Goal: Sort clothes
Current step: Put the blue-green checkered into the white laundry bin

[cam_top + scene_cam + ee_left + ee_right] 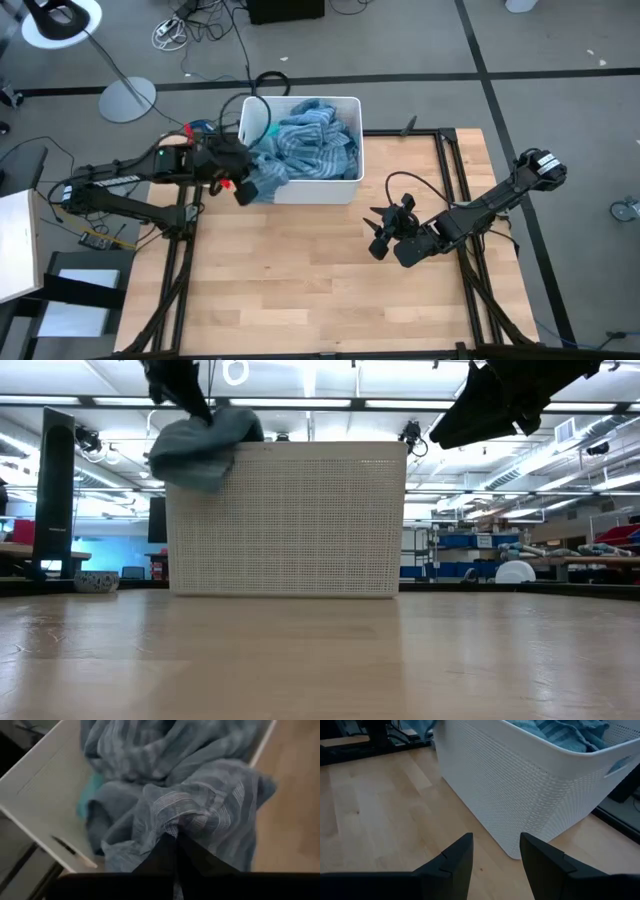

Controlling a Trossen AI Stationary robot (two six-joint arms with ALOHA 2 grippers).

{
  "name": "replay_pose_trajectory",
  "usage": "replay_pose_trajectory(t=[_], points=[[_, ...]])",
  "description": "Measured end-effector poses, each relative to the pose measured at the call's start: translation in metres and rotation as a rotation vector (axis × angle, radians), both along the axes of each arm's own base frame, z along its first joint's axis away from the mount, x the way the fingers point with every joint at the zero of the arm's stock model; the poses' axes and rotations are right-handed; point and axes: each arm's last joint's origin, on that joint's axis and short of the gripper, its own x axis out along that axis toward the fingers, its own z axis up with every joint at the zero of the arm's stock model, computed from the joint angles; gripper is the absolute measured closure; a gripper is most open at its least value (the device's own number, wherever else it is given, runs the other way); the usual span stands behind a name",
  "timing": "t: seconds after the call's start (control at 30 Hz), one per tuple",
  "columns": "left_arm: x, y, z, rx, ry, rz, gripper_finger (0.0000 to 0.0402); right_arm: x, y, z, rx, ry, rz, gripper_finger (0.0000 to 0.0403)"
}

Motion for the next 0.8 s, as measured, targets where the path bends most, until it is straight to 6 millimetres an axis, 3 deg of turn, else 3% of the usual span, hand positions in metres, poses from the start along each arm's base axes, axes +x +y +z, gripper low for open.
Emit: replay_pose_trajectory(t=[0.17,0.5,0.63,0.8], points=[[-0.001,0.0,0.021,0.035,-0.068,-0.009,0.0398,0.0,-0.001,0.0,0.0,0.0,-0.002,0.0241],[0.022,0.03,0.076,0.428,-0.454,0.068,0.04,0.001,-0.001,0.0,0.004,-0.007,-0.006,0.0241],[0.043,0.048,0.061,0.456,-0.365,0.043,0.0401,0.001,-0.001,0.0,0.003,-0.006,-0.006,0.0241],[0.081,0.077,0.02,0.327,-0.241,0.043,0.0401,0.001,-0.001,0.0,-0.006,0.0,-0.001,0.0241]])
